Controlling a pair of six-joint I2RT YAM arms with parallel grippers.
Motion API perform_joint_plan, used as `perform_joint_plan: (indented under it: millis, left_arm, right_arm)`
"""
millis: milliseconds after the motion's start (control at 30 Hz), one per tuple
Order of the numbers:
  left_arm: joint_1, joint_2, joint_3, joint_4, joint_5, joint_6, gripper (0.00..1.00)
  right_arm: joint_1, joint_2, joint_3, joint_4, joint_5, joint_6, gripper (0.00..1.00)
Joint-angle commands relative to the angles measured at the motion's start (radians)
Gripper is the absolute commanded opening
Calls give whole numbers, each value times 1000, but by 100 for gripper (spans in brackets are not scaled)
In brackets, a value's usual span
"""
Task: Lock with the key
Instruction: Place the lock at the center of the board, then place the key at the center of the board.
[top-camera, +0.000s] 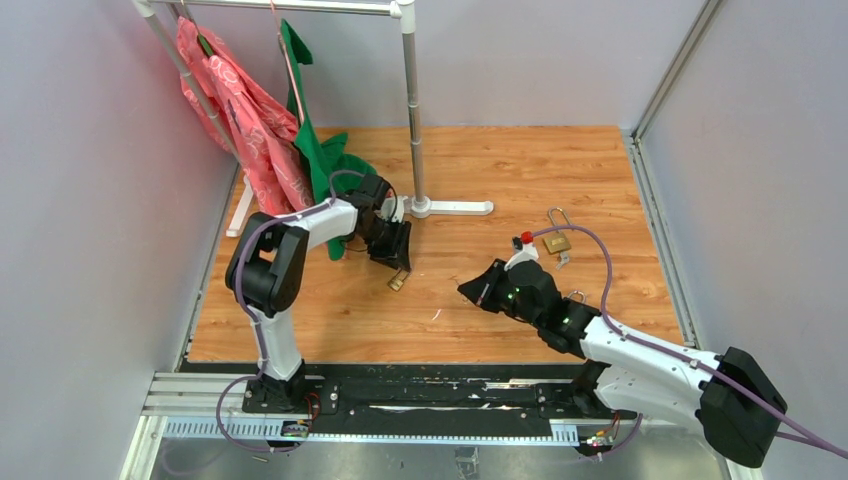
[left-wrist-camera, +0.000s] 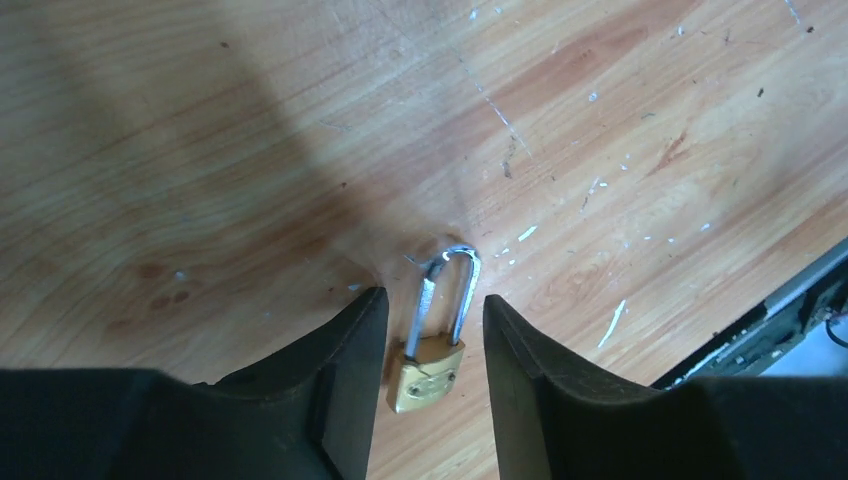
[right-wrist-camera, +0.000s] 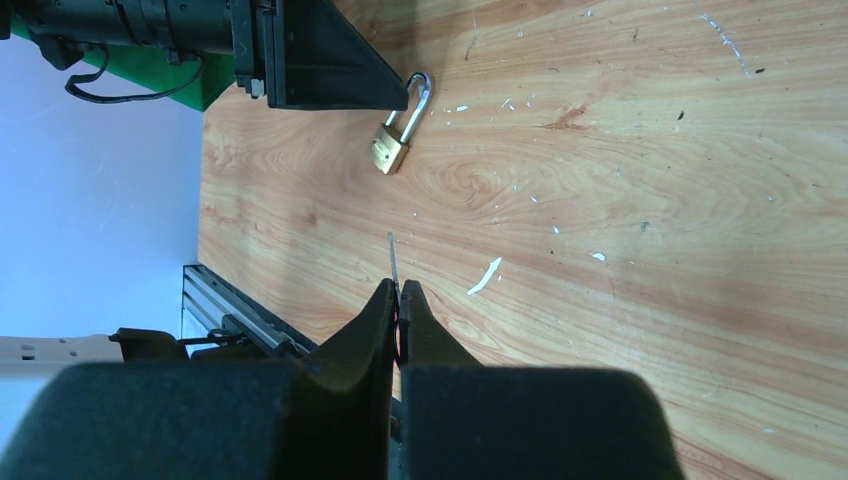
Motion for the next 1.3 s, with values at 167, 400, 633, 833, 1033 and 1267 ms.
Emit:
perform_joint_plan:
  millis: [167, 400, 633, 833, 1033, 1267]
  left_arm:
    - [6, -80, 27, -31, -161, 2, 52]
    - [-22, -282, 44, -93, -183, -15, 54]
    - [-105, -486, 33, -107, -168, -59, 54]
    - [-124, -633, 31, -106, -151, -97, 54]
    - [-127, -722, 21, -105, -131, -121, 54]
    - [-127, -752, 11, -107, -132, -124, 54]
  right_arm:
    - [18, 18, -8, -23, 15, 63, 0]
    - [101, 171, 33, 83, -17, 122, 0]
    - [166, 462, 187, 197, -160, 74, 0]
    - [183, 679, 337, 217, -283, 37, 0]
    - [199, 796, 415, 188, -306, 31, 1]
    - [204, 818, 426, 138, -272, 23, 19]
